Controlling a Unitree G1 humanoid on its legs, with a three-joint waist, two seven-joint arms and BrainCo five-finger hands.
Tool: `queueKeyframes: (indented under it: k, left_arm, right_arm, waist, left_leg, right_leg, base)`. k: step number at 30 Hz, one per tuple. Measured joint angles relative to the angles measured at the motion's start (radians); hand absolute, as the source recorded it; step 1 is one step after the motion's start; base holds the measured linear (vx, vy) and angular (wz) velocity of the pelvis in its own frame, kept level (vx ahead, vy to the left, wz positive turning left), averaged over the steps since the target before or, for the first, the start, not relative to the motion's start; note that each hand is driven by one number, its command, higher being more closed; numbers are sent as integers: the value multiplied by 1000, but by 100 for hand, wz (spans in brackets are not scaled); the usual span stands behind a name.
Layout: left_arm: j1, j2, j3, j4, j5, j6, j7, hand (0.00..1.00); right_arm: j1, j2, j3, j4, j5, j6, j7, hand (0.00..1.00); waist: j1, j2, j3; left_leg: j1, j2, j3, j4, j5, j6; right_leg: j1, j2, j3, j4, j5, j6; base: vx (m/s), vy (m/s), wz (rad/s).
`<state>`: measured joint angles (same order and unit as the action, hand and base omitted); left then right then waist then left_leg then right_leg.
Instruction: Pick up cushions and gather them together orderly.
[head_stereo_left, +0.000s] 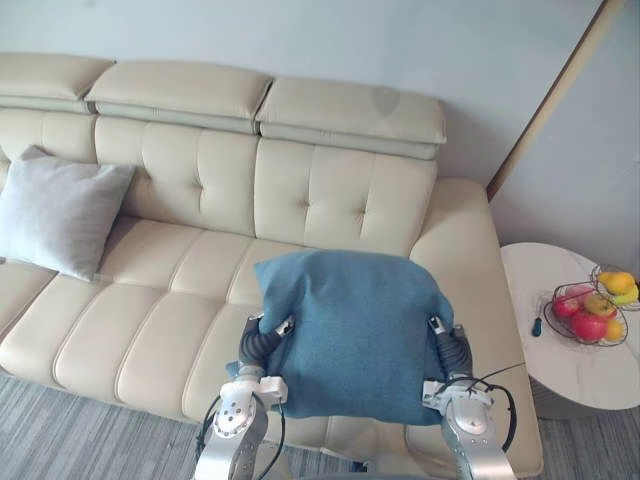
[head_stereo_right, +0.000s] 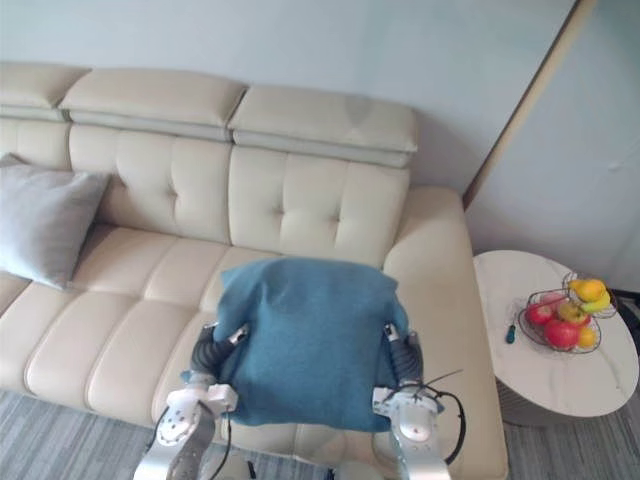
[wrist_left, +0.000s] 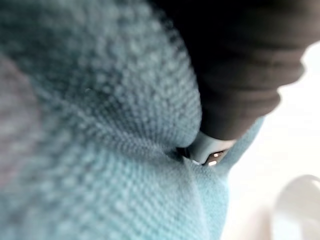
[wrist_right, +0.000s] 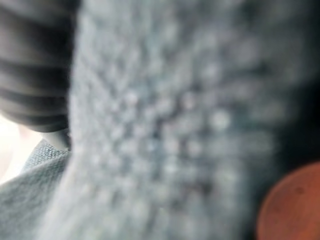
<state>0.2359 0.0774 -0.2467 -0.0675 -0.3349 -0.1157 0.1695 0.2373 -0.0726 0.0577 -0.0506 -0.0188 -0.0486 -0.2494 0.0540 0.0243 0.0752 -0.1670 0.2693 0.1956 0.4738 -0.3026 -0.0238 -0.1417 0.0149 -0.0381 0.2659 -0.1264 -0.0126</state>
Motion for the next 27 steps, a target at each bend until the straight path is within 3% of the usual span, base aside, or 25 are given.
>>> queueKeyframes:
  k: [2, 5, 8, 14, 20, 27]
  left_arm:
    - [4, 1, 3, 1, 0, 1, 0, 100]
    - [18, 0, 3, 1, 2, 1, 1, 100]
    - [30, 15, 3, 1, 3, -1, 1, 100]
    - [31, 29, -2, 1, 9, -4, 2, 100]
    - [-51, 27, 3, 1, 21, -5, 49, 100]
    - [-358, 30, 58, 13, 90, -5, 167, 100]
  right_arm:
    - [-1, 9, -1, 3, -1, 2, -1, 100]
    - [-11, 21, -6, 27, -6, 2, -1, 100]
    - [-7, 35, -4, 31, -23, 8, 3, 100]
    - [-15, 33, -1, 31, -44, 10, 3, 100]
    - [-80, 31, 6, 31, -62, 20, -40, 100]
    - [-353, 29, 24, 94, -62, 30, -143, 100]
  waist:
    - [-1, -23, -18]
    - [2, -25, -21]
    - [4, -30, -25]
    - [6, -38, -30]
    - [6, -39, -23]
    - [18, -32, 41]
  left_leg:
    - [49, -62, -16, -91, 55, -86]
    - [89, -103, -8, -127, 58, -81]
    - [134, -135, 23, -173, 64, -70]
    - [126, -166, 94, -235, 78, -48]
    - [-1, -169, 120, -214, 85, -39]
    - [-181, -155, 103, -135, 92, -34]
  right_leg:
    - [10, -28, 38, -55, 28, 43]
    - [74, -55, 78, -171, 91, 74]
    - [89, -80, 115, -215, 114, 91]
    - [43, -94, 185, -273, 171, 100]
    - [-82, -96, 220, -302, 231, 101]
    - [-218, -94, 212, -303, 279, 99]
  base:
    - [83, 224, -16]
    - [88, 213, -31]
    - [26, 121, -33]
    - [-7, 40, -40]
    - [-65, -21, -21]
    - [-101, -51, 4]
